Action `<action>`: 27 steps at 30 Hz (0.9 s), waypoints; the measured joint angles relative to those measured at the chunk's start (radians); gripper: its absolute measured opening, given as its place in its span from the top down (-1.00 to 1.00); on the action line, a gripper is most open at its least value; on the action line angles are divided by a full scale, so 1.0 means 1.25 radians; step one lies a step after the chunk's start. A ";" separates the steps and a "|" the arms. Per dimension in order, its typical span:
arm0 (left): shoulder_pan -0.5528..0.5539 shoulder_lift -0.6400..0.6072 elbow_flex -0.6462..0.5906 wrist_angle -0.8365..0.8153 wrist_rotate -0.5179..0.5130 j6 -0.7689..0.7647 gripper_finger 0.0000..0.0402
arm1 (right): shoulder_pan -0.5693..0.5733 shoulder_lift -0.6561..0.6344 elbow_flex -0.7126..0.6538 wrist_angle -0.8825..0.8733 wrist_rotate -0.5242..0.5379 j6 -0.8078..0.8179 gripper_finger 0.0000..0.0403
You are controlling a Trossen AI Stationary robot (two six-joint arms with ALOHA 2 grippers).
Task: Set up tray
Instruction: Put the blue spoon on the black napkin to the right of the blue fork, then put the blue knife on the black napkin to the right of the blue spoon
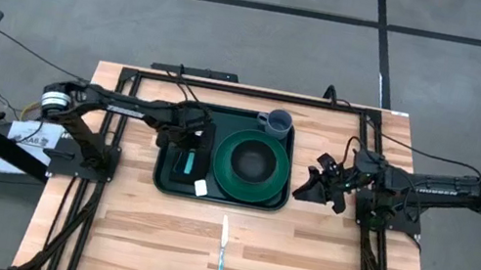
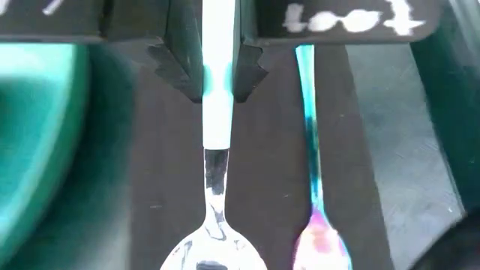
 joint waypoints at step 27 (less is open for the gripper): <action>0.011 0.002 -0.002 -0.036 -0.001 0.002 0.60 | -0.016 -0.005 -0.001 0.003 -0.003 0.009 0.63</action>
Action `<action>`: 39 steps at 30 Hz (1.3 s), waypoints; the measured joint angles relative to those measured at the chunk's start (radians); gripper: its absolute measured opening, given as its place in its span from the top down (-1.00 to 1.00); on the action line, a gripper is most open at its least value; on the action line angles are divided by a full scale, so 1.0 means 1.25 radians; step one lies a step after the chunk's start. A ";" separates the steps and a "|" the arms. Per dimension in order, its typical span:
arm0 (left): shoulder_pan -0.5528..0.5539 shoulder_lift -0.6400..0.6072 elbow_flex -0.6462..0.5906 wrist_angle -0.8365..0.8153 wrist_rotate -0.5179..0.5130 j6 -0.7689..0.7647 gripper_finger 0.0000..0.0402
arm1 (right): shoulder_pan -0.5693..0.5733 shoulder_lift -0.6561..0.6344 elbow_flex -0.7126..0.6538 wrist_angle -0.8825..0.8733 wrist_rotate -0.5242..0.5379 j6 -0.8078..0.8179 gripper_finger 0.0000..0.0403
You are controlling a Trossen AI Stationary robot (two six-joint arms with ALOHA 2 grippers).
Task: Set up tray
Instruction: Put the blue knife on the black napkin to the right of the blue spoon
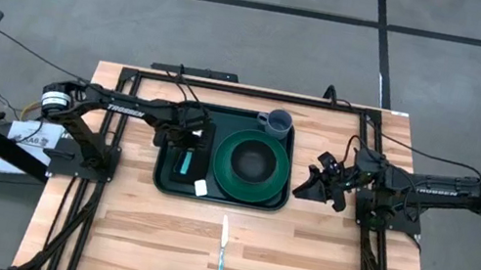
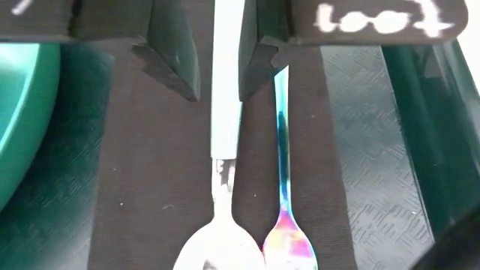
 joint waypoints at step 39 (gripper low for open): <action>-0.638 0.124 0.465 0.080 -0.181 -0.526 0.82 | 0.002 0.000 0.000 -0.067 -0.003 -0.071 0.63</action>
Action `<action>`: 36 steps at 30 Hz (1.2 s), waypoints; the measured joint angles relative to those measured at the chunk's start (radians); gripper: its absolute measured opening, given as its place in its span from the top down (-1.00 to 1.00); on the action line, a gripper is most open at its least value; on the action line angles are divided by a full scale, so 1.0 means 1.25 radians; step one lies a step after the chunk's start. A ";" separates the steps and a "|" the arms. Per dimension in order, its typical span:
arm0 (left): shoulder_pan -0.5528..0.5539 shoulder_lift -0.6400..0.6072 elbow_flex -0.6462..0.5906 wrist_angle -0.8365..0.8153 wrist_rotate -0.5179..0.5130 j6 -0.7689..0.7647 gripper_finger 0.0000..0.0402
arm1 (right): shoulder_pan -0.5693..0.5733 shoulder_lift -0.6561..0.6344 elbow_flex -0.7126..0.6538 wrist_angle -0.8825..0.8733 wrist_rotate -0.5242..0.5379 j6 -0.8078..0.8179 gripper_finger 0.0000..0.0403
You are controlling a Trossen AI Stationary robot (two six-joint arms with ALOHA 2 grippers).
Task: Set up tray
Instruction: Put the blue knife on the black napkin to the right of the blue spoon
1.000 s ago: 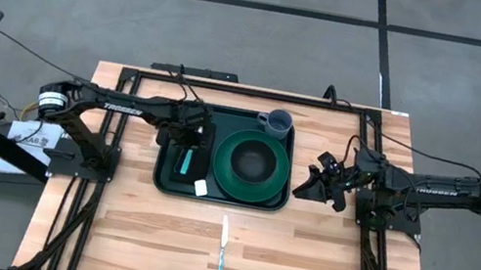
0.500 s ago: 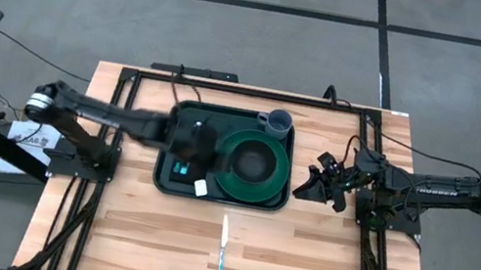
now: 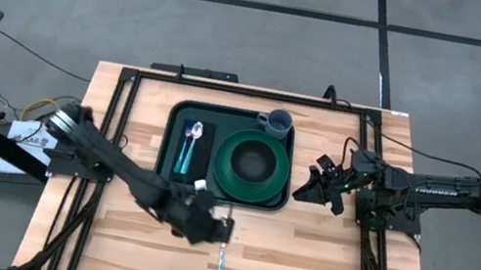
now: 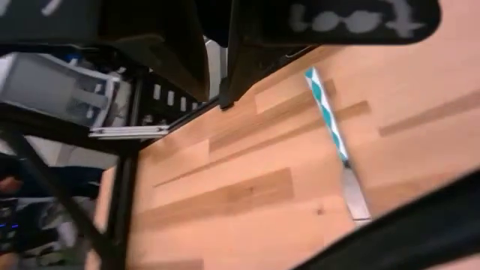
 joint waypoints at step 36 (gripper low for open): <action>-0.013 0.387 0.209 -0.150 0.112 0.012 0.42 | 0.001 -0.001 0.003 -0.043 -0.005 -0.022 0.63</action>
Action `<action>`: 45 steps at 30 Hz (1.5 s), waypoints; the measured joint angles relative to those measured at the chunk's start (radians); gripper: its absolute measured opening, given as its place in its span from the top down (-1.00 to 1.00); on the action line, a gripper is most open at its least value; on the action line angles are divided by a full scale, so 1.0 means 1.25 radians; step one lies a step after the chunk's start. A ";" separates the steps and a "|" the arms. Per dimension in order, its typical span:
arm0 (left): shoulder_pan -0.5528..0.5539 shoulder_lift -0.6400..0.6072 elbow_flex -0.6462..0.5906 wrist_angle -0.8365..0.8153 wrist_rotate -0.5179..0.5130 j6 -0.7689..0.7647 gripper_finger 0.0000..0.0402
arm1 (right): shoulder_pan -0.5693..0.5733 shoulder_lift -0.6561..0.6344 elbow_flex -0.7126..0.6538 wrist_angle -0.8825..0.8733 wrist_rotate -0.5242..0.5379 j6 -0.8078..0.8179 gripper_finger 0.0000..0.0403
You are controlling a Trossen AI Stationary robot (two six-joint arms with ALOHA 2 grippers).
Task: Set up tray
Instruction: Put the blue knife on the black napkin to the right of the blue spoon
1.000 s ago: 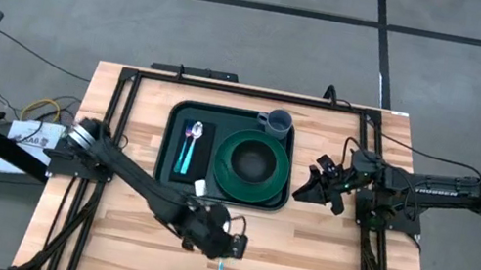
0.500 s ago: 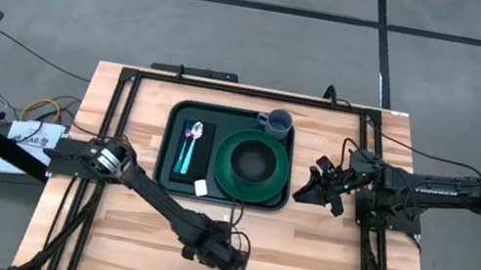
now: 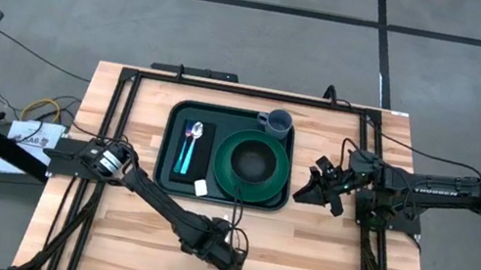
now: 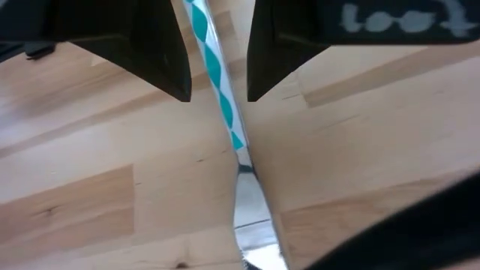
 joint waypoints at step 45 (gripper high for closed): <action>0.001 0.050 0.001 -0.034 0.071 -0.021 0.96 | -0.001 0.000 0.000 0.013 0.000 -0.012 0.63</action>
